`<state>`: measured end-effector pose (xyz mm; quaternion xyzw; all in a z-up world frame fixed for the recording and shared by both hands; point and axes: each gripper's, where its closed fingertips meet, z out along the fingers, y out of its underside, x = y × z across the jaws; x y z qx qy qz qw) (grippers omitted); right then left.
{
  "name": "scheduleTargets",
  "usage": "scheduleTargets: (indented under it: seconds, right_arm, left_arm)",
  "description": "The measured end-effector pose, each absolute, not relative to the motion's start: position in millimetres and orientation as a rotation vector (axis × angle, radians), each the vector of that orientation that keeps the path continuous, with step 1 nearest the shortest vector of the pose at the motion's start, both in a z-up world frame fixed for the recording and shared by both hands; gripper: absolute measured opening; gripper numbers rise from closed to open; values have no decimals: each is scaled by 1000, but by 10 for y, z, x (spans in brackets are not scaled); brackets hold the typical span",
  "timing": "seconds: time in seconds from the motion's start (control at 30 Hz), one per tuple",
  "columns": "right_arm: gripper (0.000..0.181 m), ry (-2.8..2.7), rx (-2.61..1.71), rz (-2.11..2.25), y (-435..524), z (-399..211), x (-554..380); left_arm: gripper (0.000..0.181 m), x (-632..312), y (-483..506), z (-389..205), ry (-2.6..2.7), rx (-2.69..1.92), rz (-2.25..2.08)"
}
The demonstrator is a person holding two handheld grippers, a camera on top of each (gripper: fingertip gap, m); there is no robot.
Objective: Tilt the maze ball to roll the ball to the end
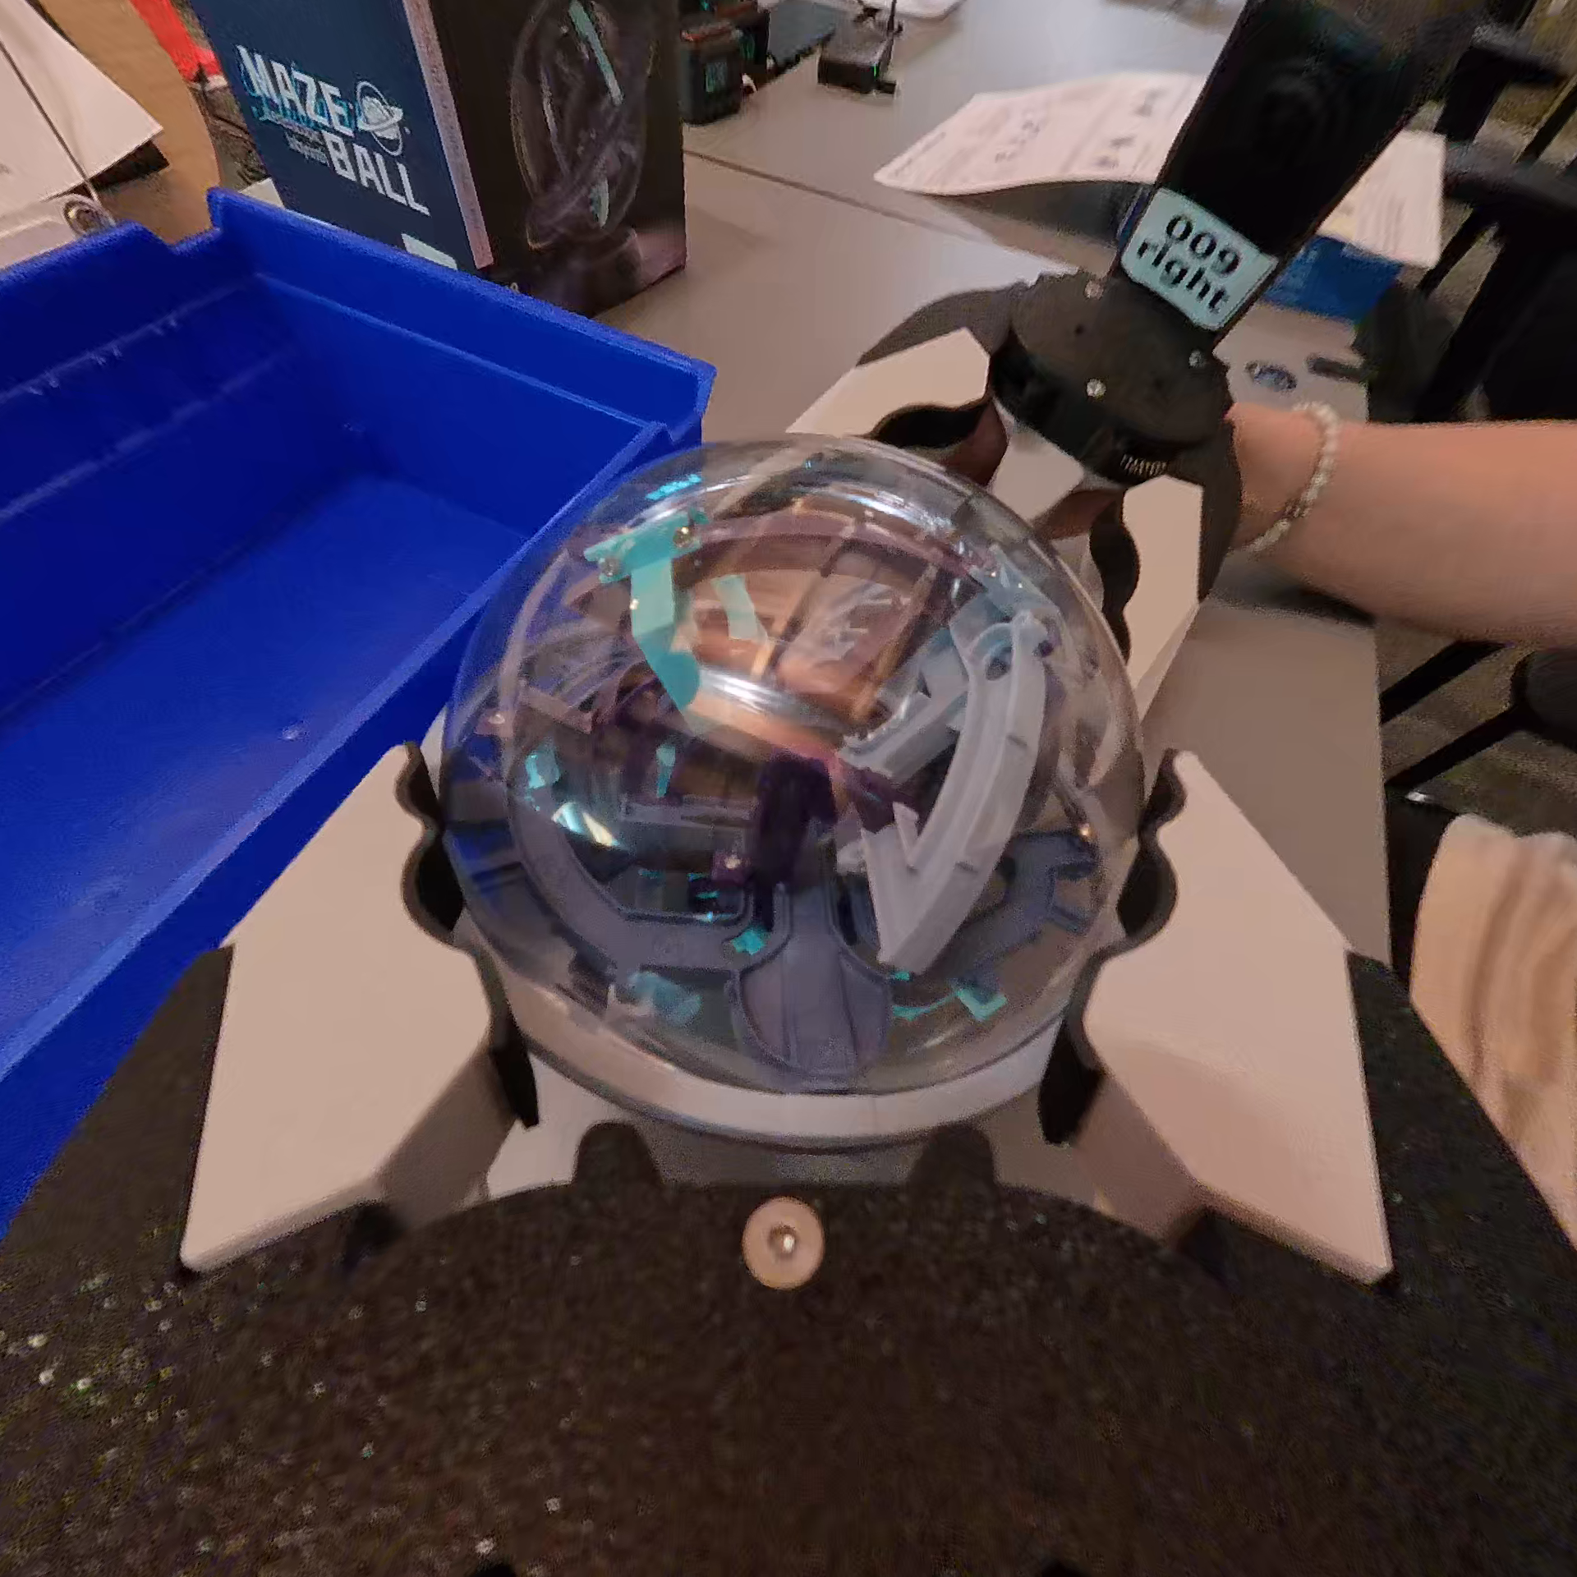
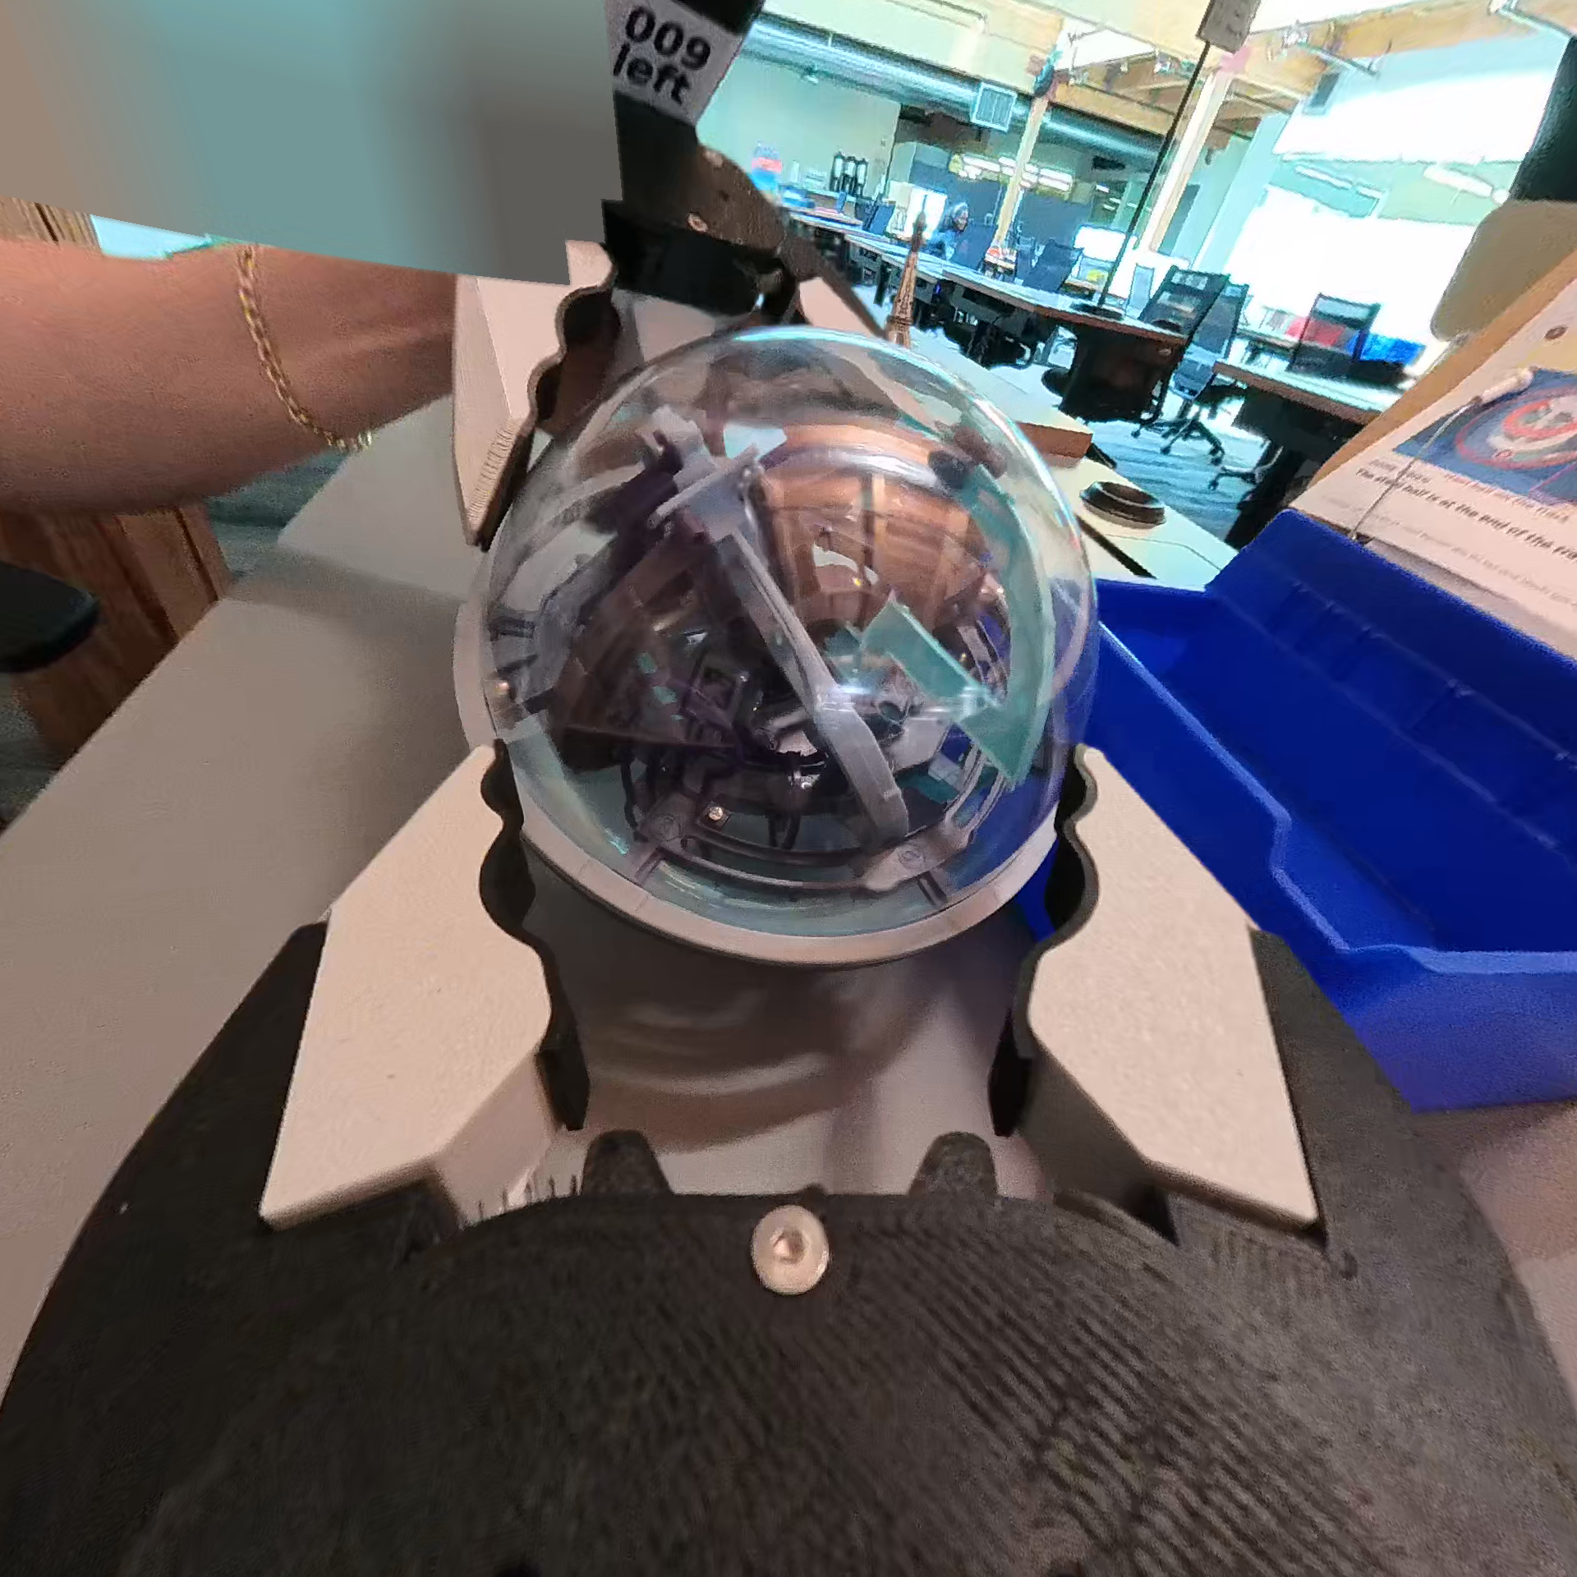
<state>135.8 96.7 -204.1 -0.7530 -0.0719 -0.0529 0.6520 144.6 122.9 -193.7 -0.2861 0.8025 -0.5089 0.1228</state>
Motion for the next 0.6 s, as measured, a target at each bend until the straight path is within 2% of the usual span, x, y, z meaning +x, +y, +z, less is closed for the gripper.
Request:
scheduleTargets:
  seconds: [0.6]
  right_arm:
    - [124, 205, -1712, -17, 942, -1966, 1031]
  left_arm:
    - [154, 1222, 1168, -1896, 2413, -943, -1877]
